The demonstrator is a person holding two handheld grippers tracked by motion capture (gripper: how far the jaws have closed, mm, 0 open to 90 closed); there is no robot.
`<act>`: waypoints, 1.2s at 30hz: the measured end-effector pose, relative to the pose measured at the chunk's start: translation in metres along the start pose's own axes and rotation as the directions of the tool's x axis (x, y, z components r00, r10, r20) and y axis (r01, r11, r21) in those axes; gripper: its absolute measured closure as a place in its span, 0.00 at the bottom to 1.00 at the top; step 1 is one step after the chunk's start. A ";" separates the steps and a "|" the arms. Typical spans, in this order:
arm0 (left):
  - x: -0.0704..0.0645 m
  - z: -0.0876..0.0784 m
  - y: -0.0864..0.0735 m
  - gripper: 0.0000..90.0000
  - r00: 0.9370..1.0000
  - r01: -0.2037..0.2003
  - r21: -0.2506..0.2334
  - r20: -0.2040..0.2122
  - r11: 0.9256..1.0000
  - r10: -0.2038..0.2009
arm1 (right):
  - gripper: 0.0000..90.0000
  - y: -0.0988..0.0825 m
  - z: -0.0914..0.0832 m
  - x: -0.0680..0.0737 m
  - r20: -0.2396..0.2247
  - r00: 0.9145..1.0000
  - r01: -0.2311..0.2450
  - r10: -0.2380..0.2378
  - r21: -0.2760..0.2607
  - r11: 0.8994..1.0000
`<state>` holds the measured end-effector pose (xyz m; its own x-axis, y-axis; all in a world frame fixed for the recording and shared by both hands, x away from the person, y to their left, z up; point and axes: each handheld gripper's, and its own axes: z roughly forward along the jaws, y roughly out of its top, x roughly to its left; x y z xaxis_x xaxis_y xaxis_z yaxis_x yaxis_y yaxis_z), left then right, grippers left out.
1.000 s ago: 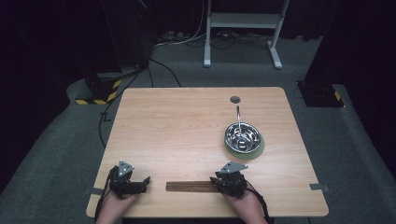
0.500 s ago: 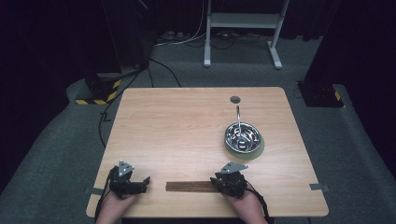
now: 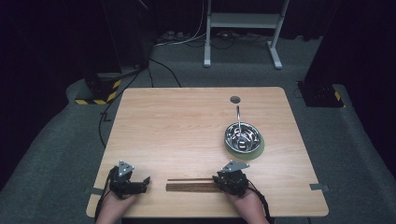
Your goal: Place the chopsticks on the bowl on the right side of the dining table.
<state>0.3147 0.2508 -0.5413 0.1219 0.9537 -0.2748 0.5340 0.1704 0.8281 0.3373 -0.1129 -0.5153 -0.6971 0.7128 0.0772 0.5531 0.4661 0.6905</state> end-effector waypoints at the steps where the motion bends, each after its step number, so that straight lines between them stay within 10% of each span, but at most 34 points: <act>1: 0.000 0.000 0.000 0.01 1.000 0.000 0.000 0.000 1.000 0.000 | 0.78 0.000 0.000 -0.001 -0.002 1.000 -0.004 0.004 -0.001 1.000; 20: 0.000 -0.001 0.000 0.02 1.000 -0.006 0.004 0.001 1.000 0.006 | 0.90 0.015 0.008 -0.033 0.040 0.999 0.023 -0.024 0.025 0.999; 36: 0.000 -0.001 0.000 0.03 1.000 -0.014 0.006 0.010 1.000 0.014 | 0.77 0.045 0.018 -0.035 0.008 0.997 0.077 -0.078 0.042 0.996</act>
<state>0.3136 0.2512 -0.5410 0.1379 0.9535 -0.2680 0.5373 0.1553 0.8289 0.3945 -0.1076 -0.5001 -0.7343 0.6786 0.0176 0.5164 0.5416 0.6634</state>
